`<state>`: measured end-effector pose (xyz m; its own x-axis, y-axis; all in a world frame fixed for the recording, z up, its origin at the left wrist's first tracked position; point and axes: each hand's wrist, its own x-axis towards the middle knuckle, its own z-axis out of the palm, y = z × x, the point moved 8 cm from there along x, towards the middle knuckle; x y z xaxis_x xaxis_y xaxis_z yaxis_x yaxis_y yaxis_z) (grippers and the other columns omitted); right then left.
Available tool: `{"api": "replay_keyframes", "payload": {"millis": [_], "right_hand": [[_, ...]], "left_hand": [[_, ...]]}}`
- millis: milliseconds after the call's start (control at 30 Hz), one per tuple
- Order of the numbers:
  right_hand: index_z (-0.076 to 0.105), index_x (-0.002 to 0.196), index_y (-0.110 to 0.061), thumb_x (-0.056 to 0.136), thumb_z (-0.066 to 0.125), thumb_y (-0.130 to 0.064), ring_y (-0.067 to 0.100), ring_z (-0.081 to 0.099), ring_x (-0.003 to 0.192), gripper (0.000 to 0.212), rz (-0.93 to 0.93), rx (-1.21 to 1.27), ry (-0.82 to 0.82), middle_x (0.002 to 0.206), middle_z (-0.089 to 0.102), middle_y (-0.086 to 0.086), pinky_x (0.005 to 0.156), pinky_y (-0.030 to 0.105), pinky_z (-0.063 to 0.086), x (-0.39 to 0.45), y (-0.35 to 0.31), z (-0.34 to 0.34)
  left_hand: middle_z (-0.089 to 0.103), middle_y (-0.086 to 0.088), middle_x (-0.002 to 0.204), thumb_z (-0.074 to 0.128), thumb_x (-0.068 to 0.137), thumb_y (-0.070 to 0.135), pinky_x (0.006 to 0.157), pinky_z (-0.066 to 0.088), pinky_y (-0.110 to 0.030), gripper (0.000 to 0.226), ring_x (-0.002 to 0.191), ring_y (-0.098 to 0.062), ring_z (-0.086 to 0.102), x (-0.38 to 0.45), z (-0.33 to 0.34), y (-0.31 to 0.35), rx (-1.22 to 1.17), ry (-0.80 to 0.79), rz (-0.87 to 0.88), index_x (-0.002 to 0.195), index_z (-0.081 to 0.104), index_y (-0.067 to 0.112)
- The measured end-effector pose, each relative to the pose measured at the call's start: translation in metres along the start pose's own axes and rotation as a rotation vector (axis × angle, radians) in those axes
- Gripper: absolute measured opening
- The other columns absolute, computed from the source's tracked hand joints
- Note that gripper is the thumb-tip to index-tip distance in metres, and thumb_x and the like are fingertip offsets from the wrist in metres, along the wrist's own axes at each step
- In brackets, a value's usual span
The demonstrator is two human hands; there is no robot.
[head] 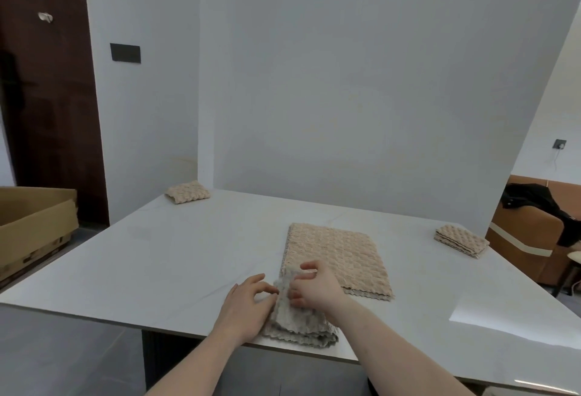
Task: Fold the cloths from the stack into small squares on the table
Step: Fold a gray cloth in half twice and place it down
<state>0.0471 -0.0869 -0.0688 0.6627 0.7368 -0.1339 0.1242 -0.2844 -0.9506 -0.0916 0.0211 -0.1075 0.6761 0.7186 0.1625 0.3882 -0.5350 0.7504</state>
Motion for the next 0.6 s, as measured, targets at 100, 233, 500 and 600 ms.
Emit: {"api": "replay_keyframes", "payload": {"millis": [100, 233, 500, 600], "right_hand": [[0.06, 0.108, -0.023, 0.084, 0.063, -0.007, 0.02, 0.075, 0.072, 0.029, -0.128, -0.081, 0.031, 0.101, 0.071, 0.001, 0.07, 0.038, 0.065, -0.007, -0.004, -0.005], [0.065, 0.098, -0.033, 0.089, 0.06, -0.011, 0.013, 0.068, 0.08, 0.025, -0.344, -0.25, 0.199, 0.095, 0.071, -0.012, 0.07, 0.028, 0.059, -0.022, -0.008, -0.035], [0.06, 0.134, -0.036, 0.097, 0.055, -0.049, -0.004, 0.043, 0.128, 0.04, -0.45, -0.7, 0.125, 0.135, 0.049, -0.029, 0.107, 0.016, 0.03, -0.021, 0.039, -0.047], [0.054, 0.143, -0.035, 0.098, 0.045, -0.059, -0.002, 0.036, 0.14, 0.051, -0.44, -0.731, 0.101, 0.149, 0.044, -0.026, 0.118, 0.021, 0.026, -0.018, 0.057, -0.042]], "left_hand": [[0.059, 0.02, 0.14, 0.057, 0.09, 0.052, 0.117, 0.032, -0.042, 0.023, 0.128, -0.005, 0.053, 0.003, -0.001, -0.003, -0.056, 0.014, -0.011, 0.078, 0.076, 0.047], [0.058, 0.031, 0.129, 0.067, 0.073, 0.069, 0.111, 0.037, -0.036, 0.02, 0.125, -0.002, 0.051, 0.0, -0.002, 0.001, -0.051, 0.022, -0.026, 0.076, 0.075, 0.051], [0.06, 0.032, 0.12, 0.077, 0.069, 0.043, 0.103, 0.041, -0.033, 0.013, 0.119, 0.0, 0.056, 0.003, 0.0, -0.006, -0.121, 0.0, -0.069, 0.065, 0.073, 0.032], [0.062, 0.032, 0.112, 0.074, 0.066, 0.042, 0.096, 0.044, -0.031, 0.018, 0.112, 0.001, 0.058, 0.002, 0.001, -0.006, -0.09, 0.027, -0.068, 0.067, 0.066, 0.027]]}}
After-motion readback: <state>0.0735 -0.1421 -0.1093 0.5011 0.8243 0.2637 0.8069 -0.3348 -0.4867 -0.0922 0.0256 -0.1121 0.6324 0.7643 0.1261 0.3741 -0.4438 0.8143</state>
